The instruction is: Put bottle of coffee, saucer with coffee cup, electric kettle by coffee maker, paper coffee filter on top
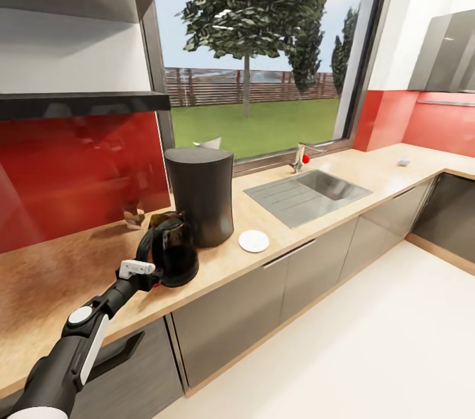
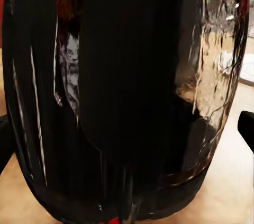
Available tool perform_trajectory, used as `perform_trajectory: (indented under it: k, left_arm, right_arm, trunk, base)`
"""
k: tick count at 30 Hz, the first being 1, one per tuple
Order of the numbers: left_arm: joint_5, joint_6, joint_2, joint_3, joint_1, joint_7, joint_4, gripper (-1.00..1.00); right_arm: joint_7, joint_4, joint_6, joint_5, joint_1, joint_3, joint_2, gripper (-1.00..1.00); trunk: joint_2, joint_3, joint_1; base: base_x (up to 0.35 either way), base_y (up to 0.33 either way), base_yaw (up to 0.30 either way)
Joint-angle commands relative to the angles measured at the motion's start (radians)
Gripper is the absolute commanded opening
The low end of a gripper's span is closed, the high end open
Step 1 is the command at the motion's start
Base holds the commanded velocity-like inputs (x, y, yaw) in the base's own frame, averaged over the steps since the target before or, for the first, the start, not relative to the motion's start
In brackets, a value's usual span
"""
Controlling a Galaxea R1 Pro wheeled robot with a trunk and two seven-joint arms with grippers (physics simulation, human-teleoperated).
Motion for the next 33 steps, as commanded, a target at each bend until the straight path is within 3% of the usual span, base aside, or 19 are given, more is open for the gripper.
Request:
perform_trajectory:
  k: [1,15,24,33]
  left_arm:
    - [-0.003,0.006,0.000,0.002,-0.001,-0.007,-0.002,1.00]
    - [-0.002,0.006,0.000,0.006,-0.001,-0.005,-0.002,1.00]
    - [-0.002,0.005,0.000,0.007,-0.001,-0.006,-0.002,1.00]
    - [-0.002,0.006,0.000,0.007,-0.001,-0.006,-0.002,1.00]
  right_arm:
    - [0.004,0.001,-0.003,-0.010,-0.001,0.008,0.000,1.00]
    - [0.004,0.001,-0.003,-0.010,-0.001,0.008,0.000,1.00]
    - [0.004,0.001,-0.003,-0.010,-0.001,0.008,0.000,1.00]
    - [0.004,0.001,-0.003,-0.010,-0.001,0.008,0.000,1.00]
  trunk:
    - [-0.002,-0.002,0.001]
    - [-0.002,-0.002,0.001]
    - [-0.002,-0.002,0.001]
    - [-0.002,-0.002,0.001]
  base:
    - [0.000,0.000,0.000]
    - [-0.002,0.000,0.000]
    - [-0.239,0.000,0.000]
    - [-0.044,0.000,0.000]
